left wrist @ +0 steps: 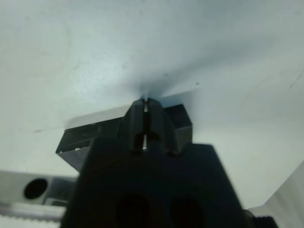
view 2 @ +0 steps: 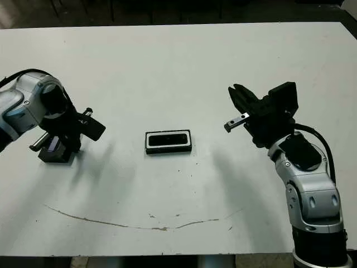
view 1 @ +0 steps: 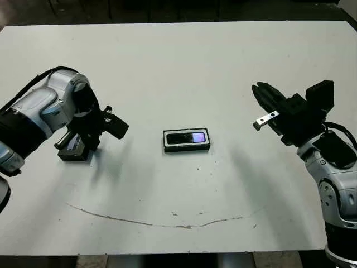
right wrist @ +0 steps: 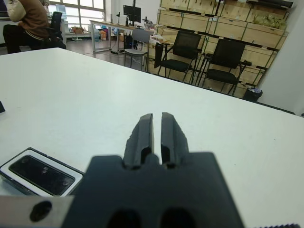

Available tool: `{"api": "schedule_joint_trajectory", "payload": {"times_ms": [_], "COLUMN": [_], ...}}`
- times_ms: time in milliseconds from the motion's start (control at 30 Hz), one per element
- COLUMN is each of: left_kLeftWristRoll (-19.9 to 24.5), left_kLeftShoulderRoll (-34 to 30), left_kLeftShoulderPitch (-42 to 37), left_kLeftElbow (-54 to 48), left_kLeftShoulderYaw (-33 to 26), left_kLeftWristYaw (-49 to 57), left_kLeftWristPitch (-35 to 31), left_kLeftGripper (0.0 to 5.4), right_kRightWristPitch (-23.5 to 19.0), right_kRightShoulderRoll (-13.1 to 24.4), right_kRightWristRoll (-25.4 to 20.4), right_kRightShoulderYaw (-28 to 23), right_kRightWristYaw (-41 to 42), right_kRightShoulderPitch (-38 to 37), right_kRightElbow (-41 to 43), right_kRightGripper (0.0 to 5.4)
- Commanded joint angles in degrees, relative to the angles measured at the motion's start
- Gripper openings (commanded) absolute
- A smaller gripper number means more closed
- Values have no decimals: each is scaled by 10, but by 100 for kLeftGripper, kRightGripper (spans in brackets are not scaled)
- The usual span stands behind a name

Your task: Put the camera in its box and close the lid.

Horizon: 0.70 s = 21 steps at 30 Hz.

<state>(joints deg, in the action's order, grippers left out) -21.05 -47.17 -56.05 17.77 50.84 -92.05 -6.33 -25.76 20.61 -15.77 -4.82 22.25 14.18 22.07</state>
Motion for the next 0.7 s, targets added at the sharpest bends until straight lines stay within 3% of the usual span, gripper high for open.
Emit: {"api": "schedule_joint_trajectory", "payload": {"times_ms": [33,267,433,500,600,700], "left_kLeftWristRoll": [69,213,347,394,435,384], "left_kLeftShoulderRoll": [-11,-53,-54,-17,121,268], "left_kLeftShoulderPitch": [62,130,260,336,469,574], "left_kLeftElbow": [-62,-279,-427,-482,-597,-705], "left_kLeftShoulderYaw": [-31,-234,-458,-559,-701,-742], "left_kLeftWristYaw": [-5,23,129,195,373,574], "left_kLeftWristPitch": [-47,-173,-295,-320,-358,-370], "left_kLeftGripper": [0,0,0,0,0,0], "right_kRightWristPitch": [-8,-5,1,10,29,46], "right_kRightShoulderRoll": [11,9,3,2,1,-2], "right_kRightWristRoll": [2,0,-1,-2,-1,-2], "right_kRightShoulderYaw": [2,4,8,8,8,9], "right_kRightWristYaw": [4,7,8,12,19,24], "right_kRightShoulderPitch": [-2,1,2,1,1,4], "right_kRightElbow": [-5,-12,-18,-25,-41,-56], "right_kRightGripper": [1,1,1,1,1,1]}}
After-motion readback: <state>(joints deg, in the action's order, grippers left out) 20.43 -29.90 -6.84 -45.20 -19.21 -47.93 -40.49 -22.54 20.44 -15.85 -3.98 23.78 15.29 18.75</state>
